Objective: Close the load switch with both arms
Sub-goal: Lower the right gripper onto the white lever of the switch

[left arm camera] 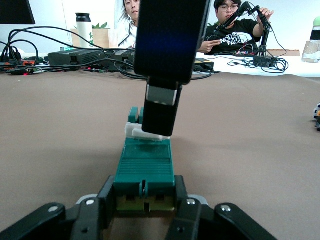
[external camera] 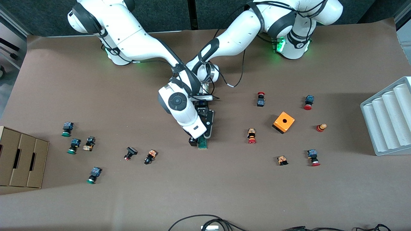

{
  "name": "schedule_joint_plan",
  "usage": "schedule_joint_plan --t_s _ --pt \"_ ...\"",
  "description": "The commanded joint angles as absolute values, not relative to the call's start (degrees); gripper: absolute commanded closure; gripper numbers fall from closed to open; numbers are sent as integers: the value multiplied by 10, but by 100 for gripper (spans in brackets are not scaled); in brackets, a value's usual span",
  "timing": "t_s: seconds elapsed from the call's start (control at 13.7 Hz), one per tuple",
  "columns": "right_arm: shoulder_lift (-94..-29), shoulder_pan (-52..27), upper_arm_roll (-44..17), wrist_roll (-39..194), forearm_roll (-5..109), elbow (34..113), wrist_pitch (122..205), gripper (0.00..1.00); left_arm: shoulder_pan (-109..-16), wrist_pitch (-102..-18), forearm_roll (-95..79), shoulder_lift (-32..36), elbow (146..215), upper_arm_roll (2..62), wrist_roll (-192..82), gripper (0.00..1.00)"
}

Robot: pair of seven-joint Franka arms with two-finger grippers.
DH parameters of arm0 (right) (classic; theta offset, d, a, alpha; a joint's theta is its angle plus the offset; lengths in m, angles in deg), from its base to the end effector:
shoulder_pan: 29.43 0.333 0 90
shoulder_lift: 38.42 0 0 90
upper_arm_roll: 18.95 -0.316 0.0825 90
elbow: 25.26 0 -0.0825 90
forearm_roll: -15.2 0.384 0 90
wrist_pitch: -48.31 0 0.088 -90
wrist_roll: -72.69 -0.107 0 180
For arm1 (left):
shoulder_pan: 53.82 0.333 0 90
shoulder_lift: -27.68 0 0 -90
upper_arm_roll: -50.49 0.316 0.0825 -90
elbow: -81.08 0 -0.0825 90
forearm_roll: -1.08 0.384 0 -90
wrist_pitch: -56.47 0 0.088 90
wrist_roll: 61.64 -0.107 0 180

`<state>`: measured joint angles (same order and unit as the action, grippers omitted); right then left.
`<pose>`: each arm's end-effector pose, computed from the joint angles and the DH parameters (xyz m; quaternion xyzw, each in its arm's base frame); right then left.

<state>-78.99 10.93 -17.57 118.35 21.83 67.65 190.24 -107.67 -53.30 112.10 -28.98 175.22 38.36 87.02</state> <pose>0.5479 0.4459 0.2222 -0.7629 -0.6415 -0.0756 0.0270 0.3349 -0.5595 0.0507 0.7992 0.0149 0.6008 0.0035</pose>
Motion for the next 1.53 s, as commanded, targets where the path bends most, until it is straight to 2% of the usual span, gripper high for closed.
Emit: schedule_joint_plan --t_s 0.0,1.46 --pt "-780 113 -175 1187 225 690 1910 6 -1081 -540 1128 -311 1738 388 880 58" --pt "-803 123 -176 1192 192 685 1947 7 -1081 -541 1128 -312 1738 388 880 57"
